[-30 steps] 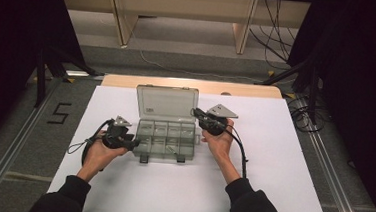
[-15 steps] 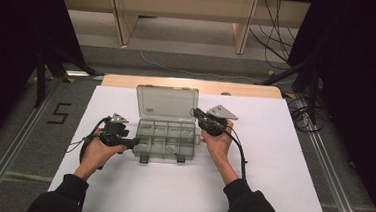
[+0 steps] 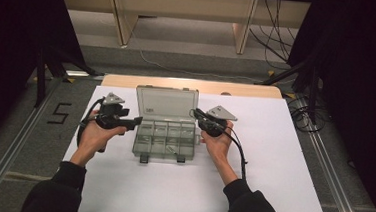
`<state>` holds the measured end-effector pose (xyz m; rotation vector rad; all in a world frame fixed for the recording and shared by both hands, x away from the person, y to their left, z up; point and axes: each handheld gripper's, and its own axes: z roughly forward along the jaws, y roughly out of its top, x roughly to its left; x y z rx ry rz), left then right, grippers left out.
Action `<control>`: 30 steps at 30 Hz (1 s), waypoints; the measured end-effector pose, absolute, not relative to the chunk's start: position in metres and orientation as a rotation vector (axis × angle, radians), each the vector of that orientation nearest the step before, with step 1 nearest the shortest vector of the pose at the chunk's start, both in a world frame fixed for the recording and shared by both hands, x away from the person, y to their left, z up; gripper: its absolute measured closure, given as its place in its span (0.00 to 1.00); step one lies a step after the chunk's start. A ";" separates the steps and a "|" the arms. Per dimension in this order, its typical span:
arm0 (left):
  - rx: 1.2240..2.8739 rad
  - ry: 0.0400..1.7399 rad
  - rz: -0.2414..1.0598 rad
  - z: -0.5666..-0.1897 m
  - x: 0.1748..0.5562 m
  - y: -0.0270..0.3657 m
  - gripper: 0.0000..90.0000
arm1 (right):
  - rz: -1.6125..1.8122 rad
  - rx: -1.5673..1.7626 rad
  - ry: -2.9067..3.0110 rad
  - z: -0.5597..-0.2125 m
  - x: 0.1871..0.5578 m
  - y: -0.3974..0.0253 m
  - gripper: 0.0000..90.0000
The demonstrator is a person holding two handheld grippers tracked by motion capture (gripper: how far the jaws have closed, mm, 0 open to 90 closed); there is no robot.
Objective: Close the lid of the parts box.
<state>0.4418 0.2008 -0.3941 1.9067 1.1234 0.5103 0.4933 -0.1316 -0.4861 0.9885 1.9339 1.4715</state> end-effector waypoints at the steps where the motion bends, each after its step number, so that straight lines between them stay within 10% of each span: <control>1: 1.888 1.118 0.521 -0.390 0.444 0.201 0.55 | 1.470 0.992 1.934 -0.486 0.493 -0.132 0.93; 11: 1.842 1.107 0.566 -0.369 0.472 0.197 0.98 | 1.475 0.953 1.914 -0.487 0.495 -0.133 0.93; 30: 1.816 1.166 0.601 -0.349 0.509 0.188 0.99 | 1.471 0.970 1.920 -0.487 0.494 -0.132 0.93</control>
